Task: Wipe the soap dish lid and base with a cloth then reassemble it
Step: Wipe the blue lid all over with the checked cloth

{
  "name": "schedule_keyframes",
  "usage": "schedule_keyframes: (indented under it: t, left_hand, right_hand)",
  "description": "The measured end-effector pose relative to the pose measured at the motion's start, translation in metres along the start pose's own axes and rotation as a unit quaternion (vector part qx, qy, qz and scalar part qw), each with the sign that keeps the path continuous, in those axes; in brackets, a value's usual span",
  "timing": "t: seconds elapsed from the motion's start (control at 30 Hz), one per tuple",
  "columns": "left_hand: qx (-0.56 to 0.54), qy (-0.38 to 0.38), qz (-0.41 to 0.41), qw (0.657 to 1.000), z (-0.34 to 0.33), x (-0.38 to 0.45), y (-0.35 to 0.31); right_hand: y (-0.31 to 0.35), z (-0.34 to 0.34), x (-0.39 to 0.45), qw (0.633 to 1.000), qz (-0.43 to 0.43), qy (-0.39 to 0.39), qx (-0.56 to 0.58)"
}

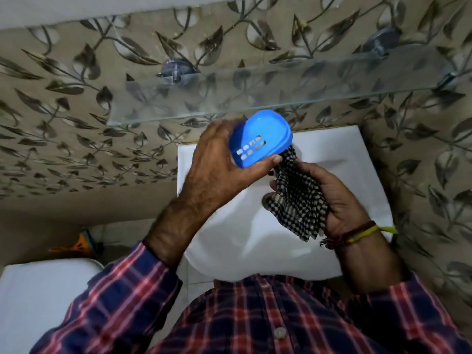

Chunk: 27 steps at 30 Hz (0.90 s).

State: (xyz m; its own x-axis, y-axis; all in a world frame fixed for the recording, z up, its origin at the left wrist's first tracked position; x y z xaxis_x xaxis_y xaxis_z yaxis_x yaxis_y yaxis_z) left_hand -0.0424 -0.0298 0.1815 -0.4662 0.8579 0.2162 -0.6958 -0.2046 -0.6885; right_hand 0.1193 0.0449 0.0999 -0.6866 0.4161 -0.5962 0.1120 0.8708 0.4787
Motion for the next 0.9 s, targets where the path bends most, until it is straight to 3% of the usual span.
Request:
schedule_keyframes:
  t: [0.13,0.43,0.63,0.9]
  left_hand:
    - [0.045,-0.047,-0.111,0.992,0.010,0.026,-0.013]
    - [0.019,-0.027,-0.185,0.982,0.014,0.057,-0.022]
    - [-0.021,0.036,-0.143,0.989,0.013,0.089,-0.001]
    - [-0.033,0.035,-0.121,0.991,0.010,0.111,0.013]
  right_hand:
    - [0.014,-0.001,-0.007,1.000,0.014,-0.007,0.014]
    - [0.033,0.008,-0.012,0.998,0.057,-0.034,0.020]
    - [0.037,0.004,-0.008,0.998,0.058,-0.008,0.033]
    - [0.035,0.009,0.000,0.999,0.039,-0.037,-0.005]
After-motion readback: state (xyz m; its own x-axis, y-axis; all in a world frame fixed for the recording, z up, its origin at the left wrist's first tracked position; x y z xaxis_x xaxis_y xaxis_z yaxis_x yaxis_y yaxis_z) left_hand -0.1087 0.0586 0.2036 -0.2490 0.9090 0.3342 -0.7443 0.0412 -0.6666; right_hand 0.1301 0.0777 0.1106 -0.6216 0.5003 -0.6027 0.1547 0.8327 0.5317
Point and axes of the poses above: each hand's wrist, its own x-axis towards the middle knuckle, its own z-axis out of the back of the hand, y = z × x, the point moved 4 cm from there along x, towards the middle knuckle, and after that the axes turned 1 degree about y, right-handed, at the moved point
